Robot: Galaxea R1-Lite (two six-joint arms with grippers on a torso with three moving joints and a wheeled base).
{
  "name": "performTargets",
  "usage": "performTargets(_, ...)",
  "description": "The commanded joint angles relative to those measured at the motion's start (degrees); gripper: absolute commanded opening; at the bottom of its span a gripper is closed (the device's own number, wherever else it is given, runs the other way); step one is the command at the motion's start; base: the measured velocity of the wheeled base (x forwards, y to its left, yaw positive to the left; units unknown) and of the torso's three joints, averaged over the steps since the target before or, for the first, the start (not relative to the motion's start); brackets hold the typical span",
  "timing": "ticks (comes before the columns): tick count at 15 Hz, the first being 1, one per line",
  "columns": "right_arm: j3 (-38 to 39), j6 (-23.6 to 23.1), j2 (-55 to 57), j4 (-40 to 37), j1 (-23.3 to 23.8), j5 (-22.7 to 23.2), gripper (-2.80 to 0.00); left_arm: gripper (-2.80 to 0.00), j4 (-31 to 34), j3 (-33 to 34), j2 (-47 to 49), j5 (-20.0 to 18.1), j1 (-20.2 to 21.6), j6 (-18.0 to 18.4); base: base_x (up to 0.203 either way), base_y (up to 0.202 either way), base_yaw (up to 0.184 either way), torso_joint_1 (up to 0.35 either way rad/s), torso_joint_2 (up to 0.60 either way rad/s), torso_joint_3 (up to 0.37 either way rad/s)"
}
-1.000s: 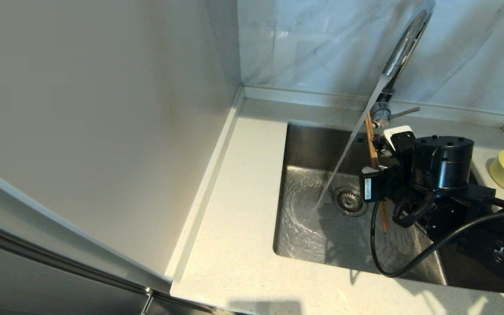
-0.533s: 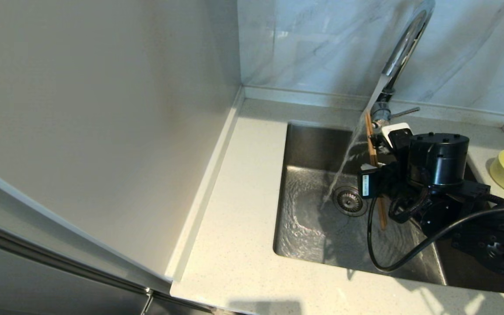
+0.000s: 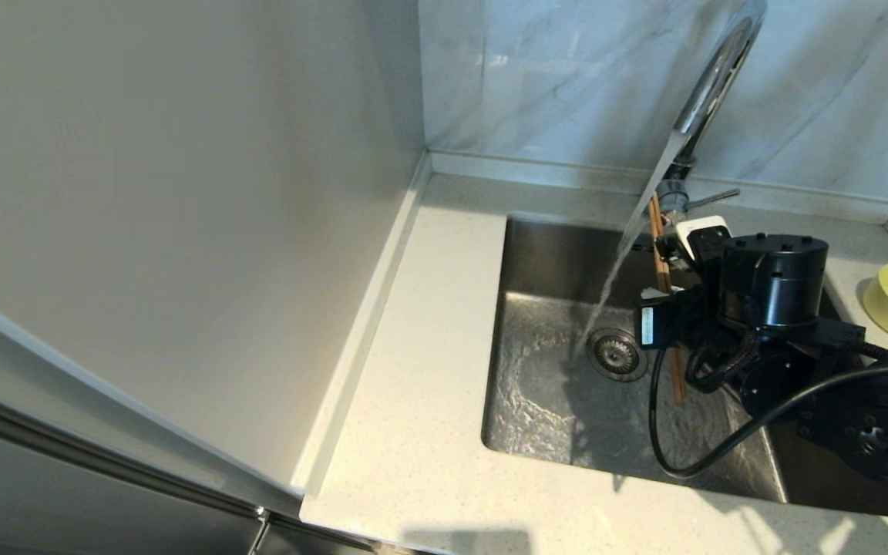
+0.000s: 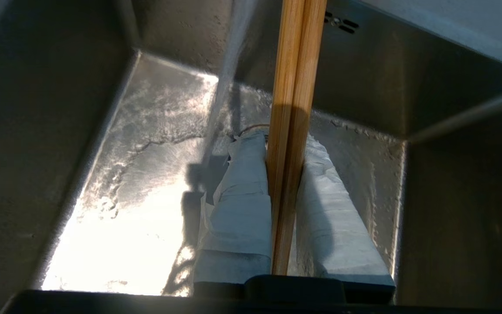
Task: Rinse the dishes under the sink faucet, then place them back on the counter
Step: Rinse the chopsticks
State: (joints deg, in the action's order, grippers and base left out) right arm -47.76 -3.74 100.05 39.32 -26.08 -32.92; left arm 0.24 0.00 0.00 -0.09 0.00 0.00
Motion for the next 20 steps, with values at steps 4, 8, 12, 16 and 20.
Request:
performTargets(4,6.53,-1.09,-5.17,-1.75,1.84,-6.77,-2.8,-2.8,0.02,0.0,0.0,0.0,0.0,0.0,0.0,0.0,0.0,0.0,0.0,0.0)
performTargets(8,6.64,-1.99,-9.81,-6.7,11.59,-8.56,-2.8,-2.8,0.02,0.0,0.0,0.0,0.0,0.0,0.0,0.0,0.0,0.0,0.0,0.0)
performTargets(12,-4.45,-2.22,-12.98,-10.63,16.07,-8.54,-2.8,-2.8,0.02,0.0,0.0,0.0,0.0,0.0,0.0,0.0,0.0,0.0,0.0,0.0)
performTargets(16,10.26,-2.31,-11.61,-8.55,17.99,-8.85,-2.8,-2.8,0.02,0.0,0.0,0.0,0.0,0.0,0.0,0.0,0.0,0.0,0.0,0.0)
performTargets(20,0.23,-2.77,-14.83,-19.25,23.04,-7.95,-2.8,-2.8,0.02,0.0,0.0,0.0,0.0,0.0,0.0,0.0,0.0,0.0,0.0,0.0)
